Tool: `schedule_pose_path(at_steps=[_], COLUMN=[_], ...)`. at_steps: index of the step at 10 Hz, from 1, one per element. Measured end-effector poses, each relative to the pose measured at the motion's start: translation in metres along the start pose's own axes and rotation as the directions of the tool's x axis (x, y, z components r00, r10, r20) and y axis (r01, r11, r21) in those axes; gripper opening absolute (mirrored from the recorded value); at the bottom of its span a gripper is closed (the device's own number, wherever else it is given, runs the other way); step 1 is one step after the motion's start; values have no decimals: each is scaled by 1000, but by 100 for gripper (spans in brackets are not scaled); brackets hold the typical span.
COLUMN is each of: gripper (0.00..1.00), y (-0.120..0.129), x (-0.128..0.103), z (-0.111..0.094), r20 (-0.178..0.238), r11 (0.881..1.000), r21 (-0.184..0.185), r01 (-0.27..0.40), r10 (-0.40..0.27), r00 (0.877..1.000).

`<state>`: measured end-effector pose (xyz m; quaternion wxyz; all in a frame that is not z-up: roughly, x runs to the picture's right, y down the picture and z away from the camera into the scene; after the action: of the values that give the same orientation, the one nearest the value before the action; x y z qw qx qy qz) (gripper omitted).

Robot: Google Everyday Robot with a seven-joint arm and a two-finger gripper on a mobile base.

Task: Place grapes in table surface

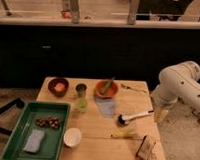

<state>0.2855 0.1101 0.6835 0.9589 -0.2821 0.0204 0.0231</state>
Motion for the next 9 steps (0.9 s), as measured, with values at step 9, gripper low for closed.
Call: schedule_pose_path(at_steps=[9], gripper=[80], y=[10], x=[-22], z=[-4], r20=[-27], r11=[999], r21=[0], r01=[48], r10=[-48], r00=[998])
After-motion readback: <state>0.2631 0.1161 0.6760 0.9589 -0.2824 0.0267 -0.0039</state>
